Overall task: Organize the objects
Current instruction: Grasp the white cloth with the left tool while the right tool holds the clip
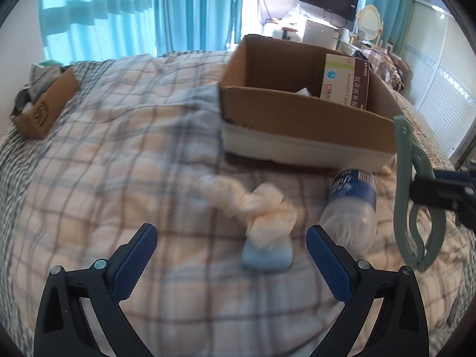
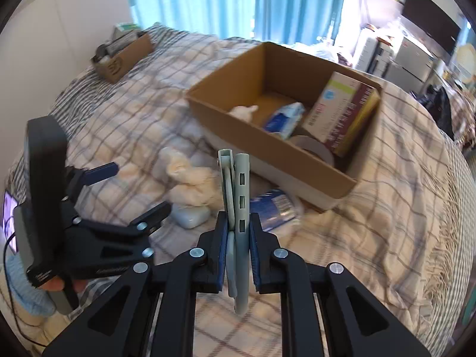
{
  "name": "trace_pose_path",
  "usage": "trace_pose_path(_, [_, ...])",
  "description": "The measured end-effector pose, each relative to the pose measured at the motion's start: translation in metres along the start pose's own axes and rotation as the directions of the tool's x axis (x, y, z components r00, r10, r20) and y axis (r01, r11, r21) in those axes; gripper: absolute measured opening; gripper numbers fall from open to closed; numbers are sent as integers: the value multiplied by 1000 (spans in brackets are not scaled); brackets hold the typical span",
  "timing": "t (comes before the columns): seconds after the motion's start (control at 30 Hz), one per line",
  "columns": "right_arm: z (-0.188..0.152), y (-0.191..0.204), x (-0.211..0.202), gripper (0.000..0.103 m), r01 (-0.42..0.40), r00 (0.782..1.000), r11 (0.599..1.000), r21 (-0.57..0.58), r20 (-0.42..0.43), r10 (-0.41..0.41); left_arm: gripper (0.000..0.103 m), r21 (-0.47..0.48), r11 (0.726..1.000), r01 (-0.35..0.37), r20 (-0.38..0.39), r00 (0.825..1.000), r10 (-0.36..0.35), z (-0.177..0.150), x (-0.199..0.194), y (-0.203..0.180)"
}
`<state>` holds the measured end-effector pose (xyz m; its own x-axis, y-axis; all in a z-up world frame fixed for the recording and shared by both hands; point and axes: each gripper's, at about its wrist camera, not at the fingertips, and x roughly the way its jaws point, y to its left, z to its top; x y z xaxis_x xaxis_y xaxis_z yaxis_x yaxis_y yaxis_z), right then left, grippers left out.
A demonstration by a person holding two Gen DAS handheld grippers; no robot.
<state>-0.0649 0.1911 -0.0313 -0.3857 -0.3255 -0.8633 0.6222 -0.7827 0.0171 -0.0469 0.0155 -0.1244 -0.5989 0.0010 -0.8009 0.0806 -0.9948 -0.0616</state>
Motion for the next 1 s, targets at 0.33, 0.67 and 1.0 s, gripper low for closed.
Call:
trace_pose_path(0.33, [0, -17, 20, 13, -4, 999, 1000, 17, -32, 5, 59, -7, 997, 72, -107, 992, -72, 16, 59, -9])
trace_pose_path(0.67, [-2, -15, 1, 13, -21, 1000, 999, 34, 17, 21, 24, -34, 998, 59, -100, 993, -62, 20, 29, -5])
trace_pose_path(1.0, [14, -5, -58, 13, -58, 987, 998, 24, 150, 54, 23, 23, 999, 35, 35, 999, -35, 50, -59, -16])
